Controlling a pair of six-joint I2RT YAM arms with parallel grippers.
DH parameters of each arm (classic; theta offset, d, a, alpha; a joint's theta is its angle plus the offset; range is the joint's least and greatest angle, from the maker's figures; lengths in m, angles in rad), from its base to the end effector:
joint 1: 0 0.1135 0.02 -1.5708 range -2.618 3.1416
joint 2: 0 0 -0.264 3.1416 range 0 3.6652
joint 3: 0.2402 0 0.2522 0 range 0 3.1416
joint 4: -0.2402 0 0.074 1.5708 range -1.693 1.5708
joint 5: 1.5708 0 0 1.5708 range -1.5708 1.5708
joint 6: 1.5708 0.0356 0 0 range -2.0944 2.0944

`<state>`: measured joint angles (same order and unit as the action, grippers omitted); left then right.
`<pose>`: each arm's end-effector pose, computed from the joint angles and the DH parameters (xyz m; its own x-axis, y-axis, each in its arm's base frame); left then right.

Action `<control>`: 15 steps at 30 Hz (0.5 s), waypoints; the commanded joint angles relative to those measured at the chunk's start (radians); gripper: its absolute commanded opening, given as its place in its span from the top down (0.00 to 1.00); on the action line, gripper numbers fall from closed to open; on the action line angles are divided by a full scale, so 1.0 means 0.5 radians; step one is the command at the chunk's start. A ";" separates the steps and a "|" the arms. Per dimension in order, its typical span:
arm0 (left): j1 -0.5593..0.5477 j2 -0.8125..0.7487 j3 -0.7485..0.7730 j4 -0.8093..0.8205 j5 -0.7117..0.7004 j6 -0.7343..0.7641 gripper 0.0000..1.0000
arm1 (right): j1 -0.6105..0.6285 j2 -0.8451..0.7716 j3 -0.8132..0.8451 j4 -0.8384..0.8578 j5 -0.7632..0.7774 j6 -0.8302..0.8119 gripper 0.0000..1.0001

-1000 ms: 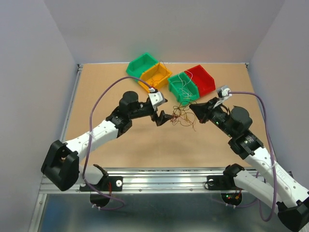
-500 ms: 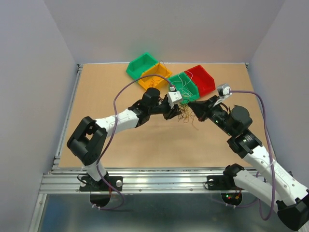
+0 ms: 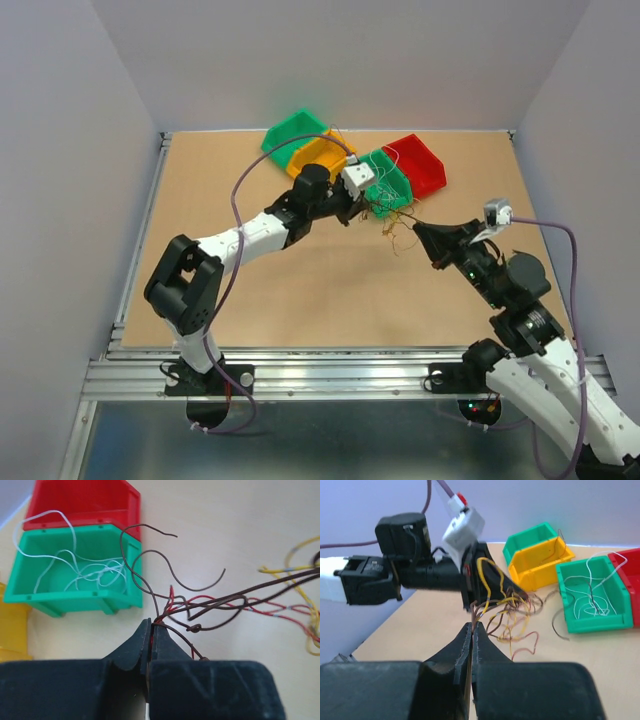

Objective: Untangle the cables

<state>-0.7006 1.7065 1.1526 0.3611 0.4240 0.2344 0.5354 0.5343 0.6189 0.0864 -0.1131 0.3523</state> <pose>0.2964 -0.2691 0.2769 0.0657 0.2215 -0.9729 0.9058 0.3958 0.1513 0.1180 0.0747 0.3470 -0.0706 0.3568 -0.9315 -0.6161 0.7189 0.3220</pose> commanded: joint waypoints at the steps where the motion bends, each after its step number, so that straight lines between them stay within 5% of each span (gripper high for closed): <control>1: 0.238 0.103 0.155 -0.188 -0.244 -0.091 1.00 | -0.009 -0.350 -0.008 0.101 0.088 0.038 0.99; 10: 0.701 -0.240 0.018 -0.115 -0.256 -0.242 1.00 | -0.009 -1.031 0.002 -0.295 0.535 0.053 1.00; 15: 0.788 -0.633 -0.130 -0.035 -0.317 -0.251 1.00 | -0.006 -0.964 0.057 -0.391 0.503 0.053 0.99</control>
<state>-0.2993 1.5627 1.1034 0.2687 0.2985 0.1211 0.5308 0.0151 0.6048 -0.0620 0.1062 0.3714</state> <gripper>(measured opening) 0.069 0.012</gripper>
